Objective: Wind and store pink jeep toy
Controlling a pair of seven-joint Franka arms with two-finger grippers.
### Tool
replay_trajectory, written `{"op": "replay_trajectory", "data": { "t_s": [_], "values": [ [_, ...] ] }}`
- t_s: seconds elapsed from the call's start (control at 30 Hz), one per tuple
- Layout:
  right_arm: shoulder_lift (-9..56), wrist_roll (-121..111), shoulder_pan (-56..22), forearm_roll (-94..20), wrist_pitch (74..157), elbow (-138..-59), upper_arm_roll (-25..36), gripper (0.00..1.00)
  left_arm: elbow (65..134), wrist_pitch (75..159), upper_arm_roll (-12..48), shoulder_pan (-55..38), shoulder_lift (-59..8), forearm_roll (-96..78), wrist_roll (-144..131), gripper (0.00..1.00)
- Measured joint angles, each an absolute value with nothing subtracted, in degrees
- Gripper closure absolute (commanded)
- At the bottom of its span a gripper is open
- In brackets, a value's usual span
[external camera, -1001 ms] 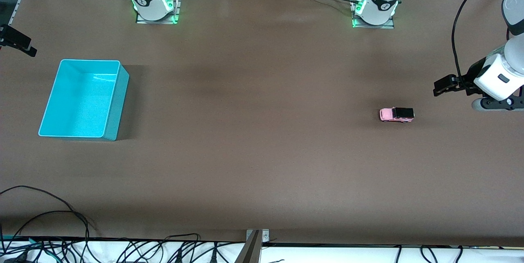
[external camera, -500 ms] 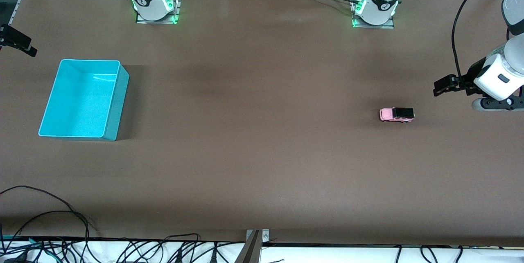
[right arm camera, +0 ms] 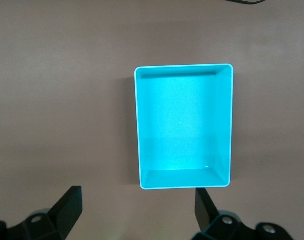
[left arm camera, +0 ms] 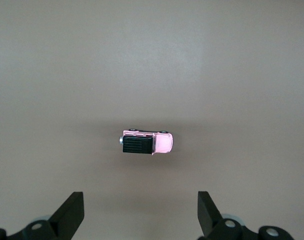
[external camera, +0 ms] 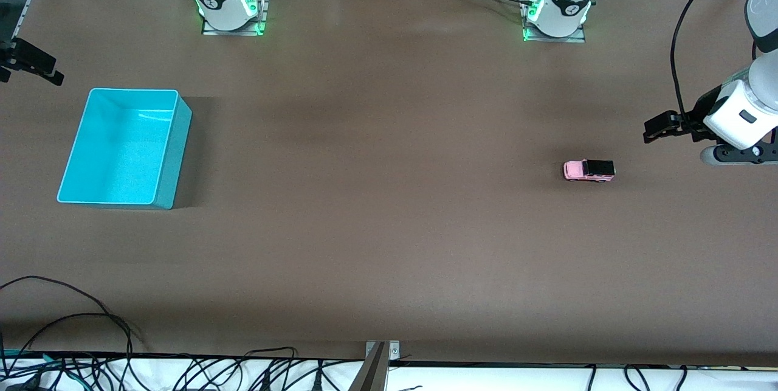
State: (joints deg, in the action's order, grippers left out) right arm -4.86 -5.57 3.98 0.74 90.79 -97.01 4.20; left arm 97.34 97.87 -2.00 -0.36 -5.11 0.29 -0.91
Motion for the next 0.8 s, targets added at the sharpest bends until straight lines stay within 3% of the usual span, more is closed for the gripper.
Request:
{"op": "replay_trajectory", "data": {
  "t_s": [0.43,0.8],
  "values": [
    [-4.3,-5.6,3.4,0.7,90.8,-97.0,4.0,0.0,97.3,97.9,-2.0,-0.3,-5.1,0.3,-2.3,0.0],
    [-4.3,-5.6,3.4,0.7,90.9,-97.0,4.2,0.0,98.1,97.8,-2.0,-0.2,-5.4,0.3,-23.4,0.0]
  ]
}}
